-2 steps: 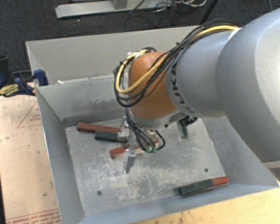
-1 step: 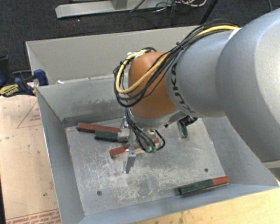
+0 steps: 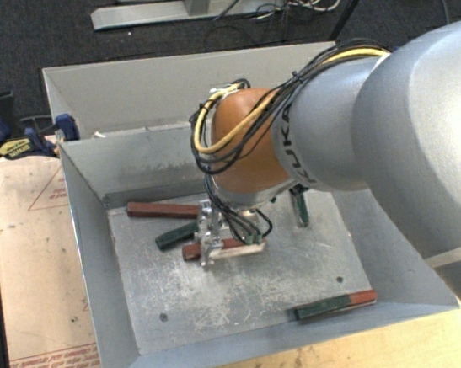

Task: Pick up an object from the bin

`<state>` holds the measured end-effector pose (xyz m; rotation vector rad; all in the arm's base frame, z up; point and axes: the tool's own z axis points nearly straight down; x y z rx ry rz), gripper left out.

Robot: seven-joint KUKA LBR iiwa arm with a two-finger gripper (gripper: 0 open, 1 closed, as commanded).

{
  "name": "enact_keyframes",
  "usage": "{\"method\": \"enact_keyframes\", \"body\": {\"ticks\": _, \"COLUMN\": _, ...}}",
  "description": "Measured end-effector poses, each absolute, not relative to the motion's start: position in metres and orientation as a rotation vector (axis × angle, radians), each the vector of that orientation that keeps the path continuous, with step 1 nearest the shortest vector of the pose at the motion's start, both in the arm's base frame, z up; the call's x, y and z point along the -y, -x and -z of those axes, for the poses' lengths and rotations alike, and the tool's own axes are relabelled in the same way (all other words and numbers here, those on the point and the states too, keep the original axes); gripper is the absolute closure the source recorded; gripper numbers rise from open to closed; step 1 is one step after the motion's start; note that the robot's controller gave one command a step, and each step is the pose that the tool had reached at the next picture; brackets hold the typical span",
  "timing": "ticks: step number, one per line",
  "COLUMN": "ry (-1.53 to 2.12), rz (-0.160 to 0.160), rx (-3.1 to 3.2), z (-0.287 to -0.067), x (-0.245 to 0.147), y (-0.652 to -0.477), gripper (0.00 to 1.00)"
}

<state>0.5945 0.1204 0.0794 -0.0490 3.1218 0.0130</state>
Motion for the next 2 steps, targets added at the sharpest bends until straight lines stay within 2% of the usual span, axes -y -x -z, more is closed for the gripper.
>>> {"method": "enact_keyframes", "body": {"ticks": 1, "ry": 0.050, "rz": -0.013, "rx": -3.122, "z": -0.079, "x": -0.120, "y": -0.594, "gripper": 1.00}}
{"method": "enact_keyframes", "body": {"ticks": 2, "ry": 0.111, "rz": -0.005, "rx": -3.127, "z": -0.263, "x": -0.142, "y": -0.616, "gripper": 1.00}}
